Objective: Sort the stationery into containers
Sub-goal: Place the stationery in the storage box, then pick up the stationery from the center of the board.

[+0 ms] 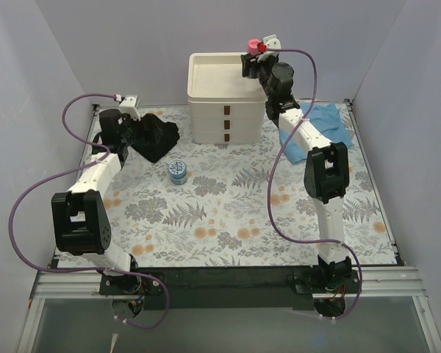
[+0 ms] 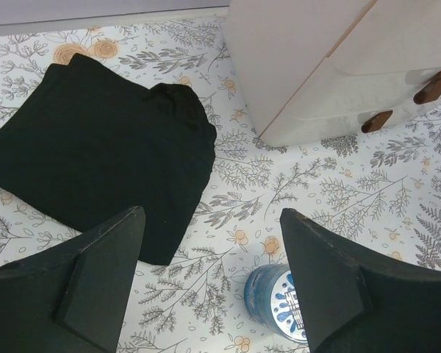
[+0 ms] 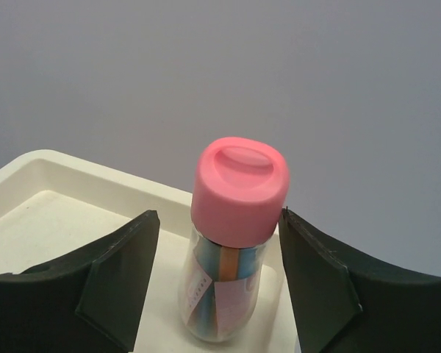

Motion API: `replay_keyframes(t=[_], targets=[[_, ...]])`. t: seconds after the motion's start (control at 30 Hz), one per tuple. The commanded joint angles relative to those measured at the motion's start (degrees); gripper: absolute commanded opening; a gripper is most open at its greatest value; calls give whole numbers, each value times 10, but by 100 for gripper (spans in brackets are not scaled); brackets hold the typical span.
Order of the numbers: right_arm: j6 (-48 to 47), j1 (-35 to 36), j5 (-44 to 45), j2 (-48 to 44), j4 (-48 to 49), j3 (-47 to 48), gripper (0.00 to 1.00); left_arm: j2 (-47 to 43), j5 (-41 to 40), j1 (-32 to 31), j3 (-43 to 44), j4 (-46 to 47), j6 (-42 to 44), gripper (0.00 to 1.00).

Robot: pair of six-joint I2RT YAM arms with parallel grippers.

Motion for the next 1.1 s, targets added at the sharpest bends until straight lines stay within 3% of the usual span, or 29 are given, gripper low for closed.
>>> replay_keyframes(t=[0.0, 0.1, 0.23, 0.37, 0.57, 1.07], targets=[[-2, 1, 6, -88, 20, -31, 75, -44, 11, -10, 2, -1, 45, 75], [-19, 0, 16, -152, -1, -97, 78, -46, 63, -12, 1, -49, 109, 76], [-48, -7, 31, -260, -35, -249, 81, -35, 147, -32, 5, -153, 314, 79], [-88, -22, 20, -376, -68, -388, 84, -18, 189, -33, 18, -327, 479, 82], [-94, -30, 28, -506, -150, -489, 86, 12, 206, -33, 36, -364, 516, 82], [-80, -31, 51, -553, -207, -554, 93, 100, 224, -64, 35, -306, 511, 83]])
